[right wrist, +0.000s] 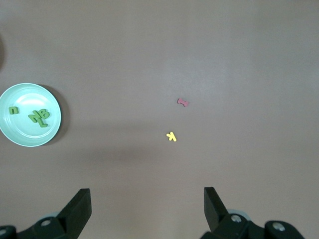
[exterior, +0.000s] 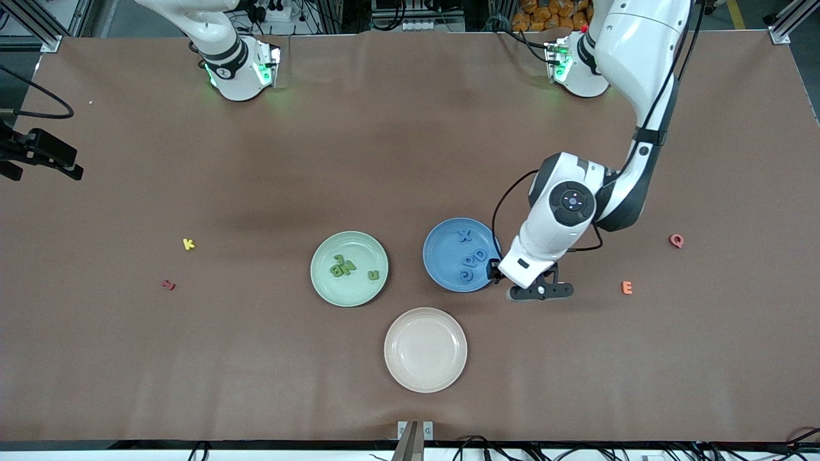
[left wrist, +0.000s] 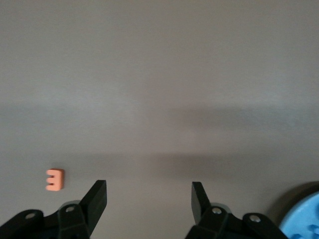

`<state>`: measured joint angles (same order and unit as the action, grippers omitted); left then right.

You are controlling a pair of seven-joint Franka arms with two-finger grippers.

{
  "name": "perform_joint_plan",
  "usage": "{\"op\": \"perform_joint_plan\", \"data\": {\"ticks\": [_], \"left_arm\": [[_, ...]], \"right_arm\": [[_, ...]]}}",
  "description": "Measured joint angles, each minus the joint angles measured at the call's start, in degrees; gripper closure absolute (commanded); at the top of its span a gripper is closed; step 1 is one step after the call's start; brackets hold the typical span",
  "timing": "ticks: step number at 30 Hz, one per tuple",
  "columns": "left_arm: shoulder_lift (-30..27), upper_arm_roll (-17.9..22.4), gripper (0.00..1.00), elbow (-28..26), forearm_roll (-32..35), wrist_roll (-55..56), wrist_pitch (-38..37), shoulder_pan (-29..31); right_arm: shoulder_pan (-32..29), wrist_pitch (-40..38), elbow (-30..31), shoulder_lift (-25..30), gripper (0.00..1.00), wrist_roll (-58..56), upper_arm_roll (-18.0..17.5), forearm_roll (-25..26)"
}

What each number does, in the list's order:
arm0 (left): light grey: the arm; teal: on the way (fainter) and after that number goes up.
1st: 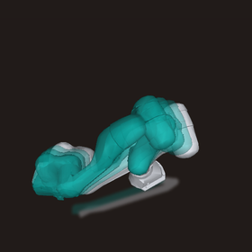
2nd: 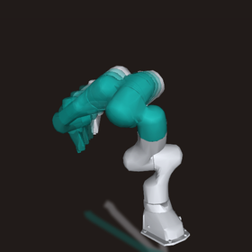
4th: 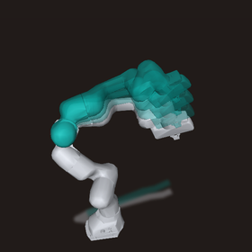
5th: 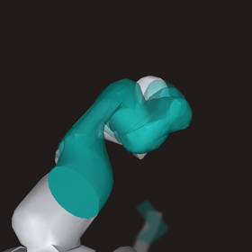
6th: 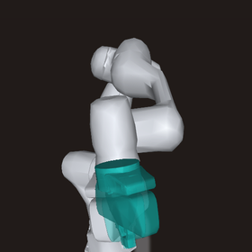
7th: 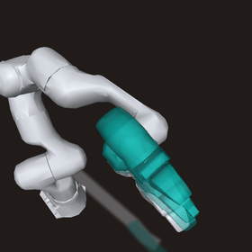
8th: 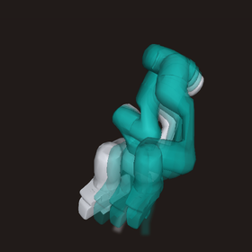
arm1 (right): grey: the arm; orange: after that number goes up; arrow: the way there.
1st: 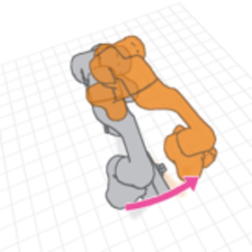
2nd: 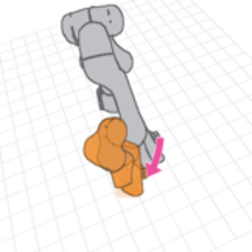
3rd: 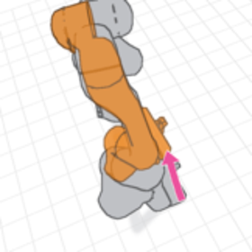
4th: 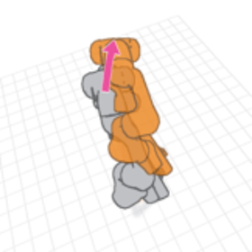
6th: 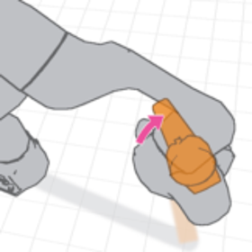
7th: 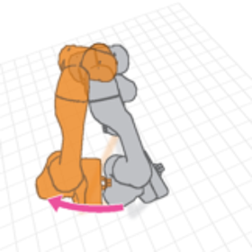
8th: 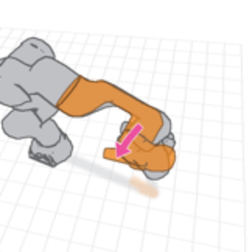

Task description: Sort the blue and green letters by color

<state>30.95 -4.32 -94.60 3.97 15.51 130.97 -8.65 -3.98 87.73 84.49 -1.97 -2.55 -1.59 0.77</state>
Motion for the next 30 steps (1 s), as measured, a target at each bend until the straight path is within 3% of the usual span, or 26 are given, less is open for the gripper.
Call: {"op": "perform_joint_plan", "data": {"ticks": [19,30], "left_arm": [[-1.2,-2.0,0.23,0.0,2.3,-6.2,-1.2,8.2],[-6.7,-2.1,0.23,0.1,2.3,-9.6,-10.4,11.0]], "right_arm": [[0.0,0.0,0.0,0.0,0.0,0.0,0.0,0.0],[0.0,0.0,0.0,0.0,0.0,0.0,0.0,0.0]]}}
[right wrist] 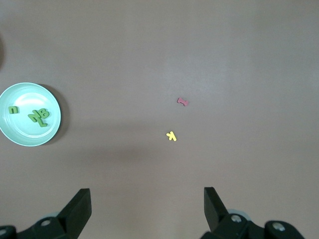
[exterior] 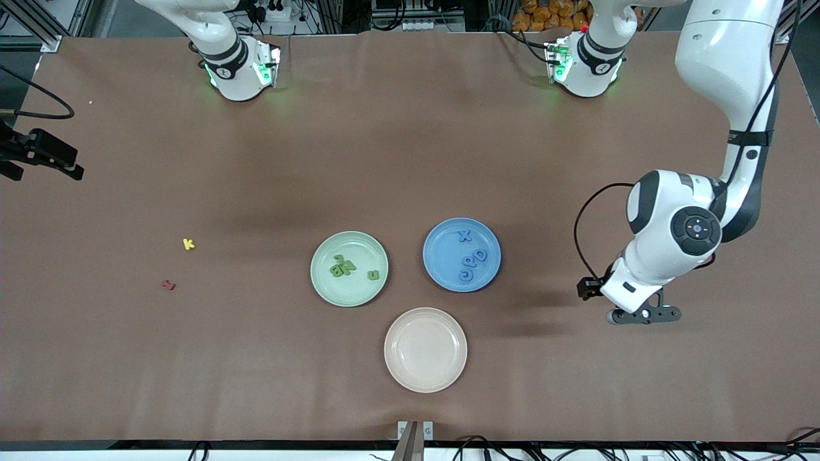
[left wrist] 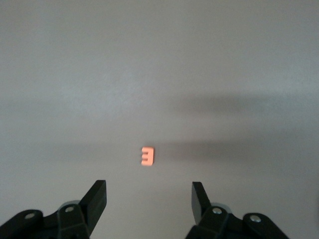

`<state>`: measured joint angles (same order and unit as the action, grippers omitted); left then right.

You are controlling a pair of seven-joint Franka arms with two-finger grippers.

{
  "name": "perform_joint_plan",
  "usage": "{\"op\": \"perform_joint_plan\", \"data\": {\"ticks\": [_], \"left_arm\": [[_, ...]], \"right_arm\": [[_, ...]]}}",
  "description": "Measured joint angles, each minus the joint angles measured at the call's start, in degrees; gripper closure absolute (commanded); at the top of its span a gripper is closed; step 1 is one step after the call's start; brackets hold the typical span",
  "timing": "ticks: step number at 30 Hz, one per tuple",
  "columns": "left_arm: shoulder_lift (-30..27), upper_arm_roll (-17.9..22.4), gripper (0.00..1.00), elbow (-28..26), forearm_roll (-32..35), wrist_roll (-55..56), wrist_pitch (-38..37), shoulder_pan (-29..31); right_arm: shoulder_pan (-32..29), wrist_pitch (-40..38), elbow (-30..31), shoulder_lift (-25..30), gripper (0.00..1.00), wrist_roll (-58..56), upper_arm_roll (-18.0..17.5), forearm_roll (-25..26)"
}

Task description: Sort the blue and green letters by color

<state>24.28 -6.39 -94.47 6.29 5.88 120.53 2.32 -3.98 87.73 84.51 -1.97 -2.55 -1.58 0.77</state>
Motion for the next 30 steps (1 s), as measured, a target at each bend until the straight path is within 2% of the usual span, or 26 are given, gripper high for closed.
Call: {"op": "perform_joint_plan", "data": {"ticks": [9,16,23,30], "left_arm": [[-4.4,-0.6,0.23,0.6,0.0,0.0,-7.8,0.0],[-5.2,-0.6,0.23,5.3,-0.1,0.0,-12.8,0.0],[-5.3,-0.6,0.23,8.8,-0.5,0.0,-13.9,0.1],[-6.9,-0.5,0.23,10.2,-1.5,0.0,-14.7,0.1]], "right_arm": [[0.0,0.0,0.0,0.0,0.0,0.0,0.0,0.0],[0.0,0.0,0.0,0.0,0.0,0.0,0.0,0.0],[0.0,0.0,0.0,0.0,0.0,0.0,0.0,0.0],[0.0,0.0,0.0,0.0,0.0,0.0,0.0,0.0]]}}
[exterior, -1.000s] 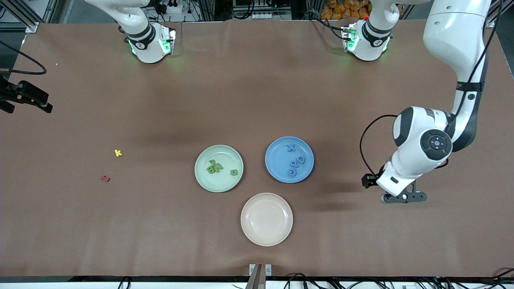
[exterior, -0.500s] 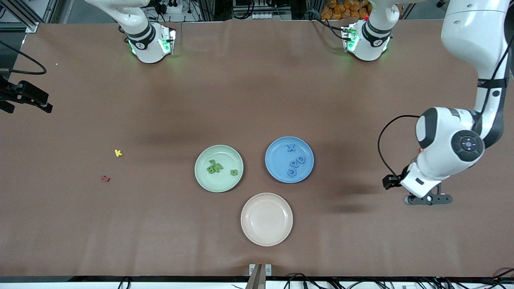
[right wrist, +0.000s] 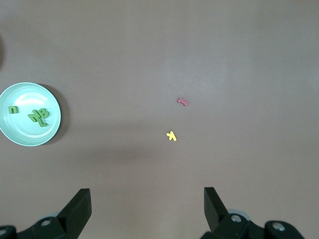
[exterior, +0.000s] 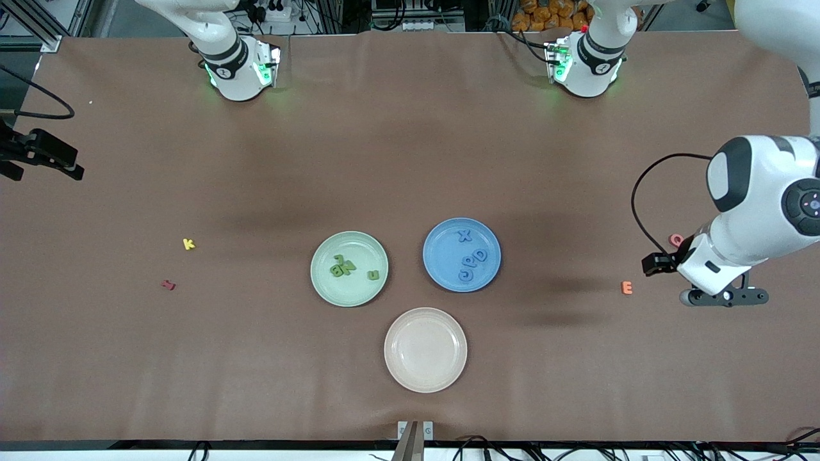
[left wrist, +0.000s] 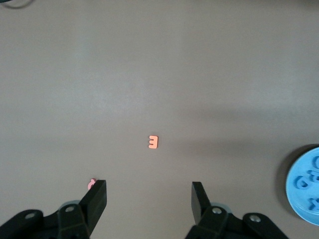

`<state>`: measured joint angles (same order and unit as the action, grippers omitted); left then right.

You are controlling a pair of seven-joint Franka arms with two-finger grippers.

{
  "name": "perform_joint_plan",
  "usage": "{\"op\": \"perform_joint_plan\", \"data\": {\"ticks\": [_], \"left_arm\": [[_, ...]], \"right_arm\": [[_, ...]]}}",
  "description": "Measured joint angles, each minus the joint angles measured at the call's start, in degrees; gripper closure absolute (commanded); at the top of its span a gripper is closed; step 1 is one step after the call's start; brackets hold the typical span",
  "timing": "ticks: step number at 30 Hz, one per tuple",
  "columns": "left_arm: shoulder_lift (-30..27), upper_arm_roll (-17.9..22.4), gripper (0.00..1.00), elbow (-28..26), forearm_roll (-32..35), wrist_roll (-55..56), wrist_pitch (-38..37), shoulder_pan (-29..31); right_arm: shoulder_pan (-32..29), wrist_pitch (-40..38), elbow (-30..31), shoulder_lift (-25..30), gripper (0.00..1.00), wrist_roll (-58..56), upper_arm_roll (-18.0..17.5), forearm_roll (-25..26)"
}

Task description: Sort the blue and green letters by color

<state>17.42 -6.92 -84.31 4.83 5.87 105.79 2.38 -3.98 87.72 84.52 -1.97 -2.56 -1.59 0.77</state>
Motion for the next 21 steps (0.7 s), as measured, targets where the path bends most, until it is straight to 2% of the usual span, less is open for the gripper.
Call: {"op": "perform_joint_plan", "data": {"ticks": [8,21], "left_arm": [[-3.8,0.9,0.23,0.3,-2.7,0.0,-4.8,0.0],[-9.6,1.2,0.21,0.3,-3.1,0.0,-12.8,-0.1]], "right_arm": [[0.0,0.0,0.0,0.0,0.0,0.0,0.0,0.0],[0.0,0.0,0.0,0.0,0.0,0.0,0.0,0.0]]}}
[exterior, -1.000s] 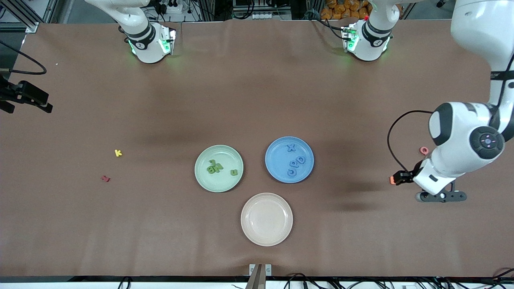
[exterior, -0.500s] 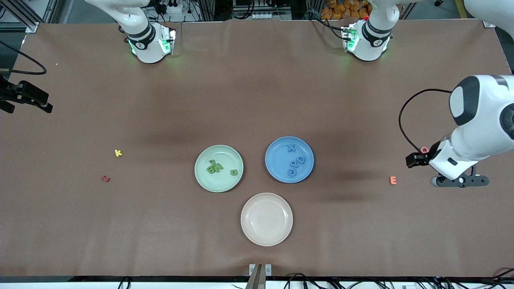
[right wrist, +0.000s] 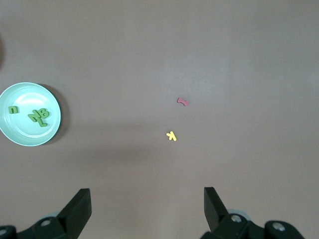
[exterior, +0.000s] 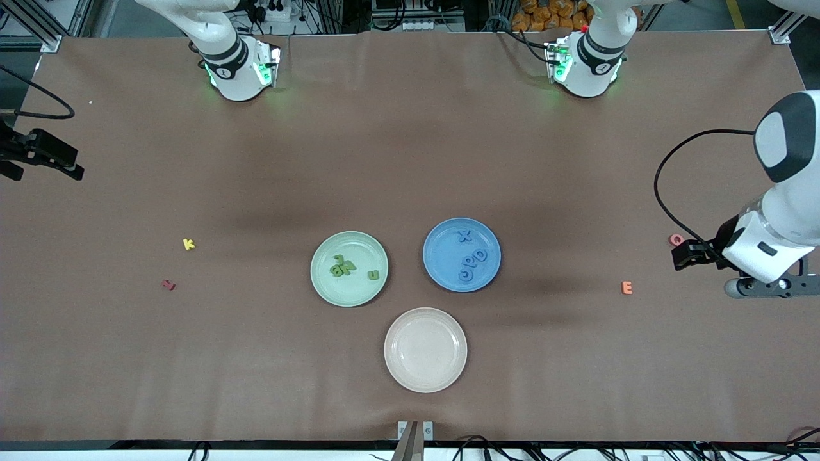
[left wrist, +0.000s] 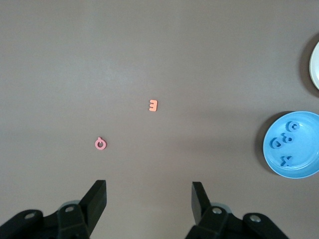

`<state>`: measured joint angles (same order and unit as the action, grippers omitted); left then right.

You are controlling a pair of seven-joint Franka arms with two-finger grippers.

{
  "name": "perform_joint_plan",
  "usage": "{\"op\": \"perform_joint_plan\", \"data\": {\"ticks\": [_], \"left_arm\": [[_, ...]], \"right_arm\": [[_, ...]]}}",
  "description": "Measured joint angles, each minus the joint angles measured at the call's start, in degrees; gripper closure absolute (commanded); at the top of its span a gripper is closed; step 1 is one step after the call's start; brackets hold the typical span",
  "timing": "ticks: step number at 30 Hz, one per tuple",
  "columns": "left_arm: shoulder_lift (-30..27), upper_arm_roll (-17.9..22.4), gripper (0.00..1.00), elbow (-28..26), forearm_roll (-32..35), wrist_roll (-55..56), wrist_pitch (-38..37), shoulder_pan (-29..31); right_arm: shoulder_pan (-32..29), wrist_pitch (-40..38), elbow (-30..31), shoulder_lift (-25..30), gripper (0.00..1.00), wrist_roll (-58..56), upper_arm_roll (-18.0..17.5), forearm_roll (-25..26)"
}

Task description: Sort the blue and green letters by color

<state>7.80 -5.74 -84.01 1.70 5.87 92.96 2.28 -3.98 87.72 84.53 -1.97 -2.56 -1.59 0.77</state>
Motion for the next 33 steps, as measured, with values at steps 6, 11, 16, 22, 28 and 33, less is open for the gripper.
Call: {"op": "perform_joint_plan", "data": {"ticks": [6,11,16,22,28,33], "left_arm": [[-1.3,0.0,0.21,0.0,0.0,0.0,-0.8,0.0],[-2.2,0.1,0.19,0.0,-0.3,0.0,-1.0,0.0],[-2.7,0.3,0.19,0.0,-1.6,0.0,-1.1,0.0],[-3.0,1.0,0.0,0.4,-2.9,0.0,-1.1,0.2],[-3.1,1.4,0.0,1.0,-3.4,0.0,-1.1,0.6],[-3.1,1.4,0.0,1.1,-3.4,0.0,-1.0,0.6]], "right_arm": [[0.0,0.0,0.0,0.0,0.0,0.0,0.0,0.0],[0.0,0.0,0.0,0.0,0.0,0.0,0.0,0.0],[0.0,0.0,0.0,0.0,0.0,0.0,0.0,0.0],[0.0,0.0,0.0,0.0,0.0,0.0,0.0,0.0],[0.0,-0.2,0.0,0.0,0.0,0.0,0.0,0.0],[0.0,-0.2,0.0,0.0,0.0,0.0,0.0,0.0]]}}
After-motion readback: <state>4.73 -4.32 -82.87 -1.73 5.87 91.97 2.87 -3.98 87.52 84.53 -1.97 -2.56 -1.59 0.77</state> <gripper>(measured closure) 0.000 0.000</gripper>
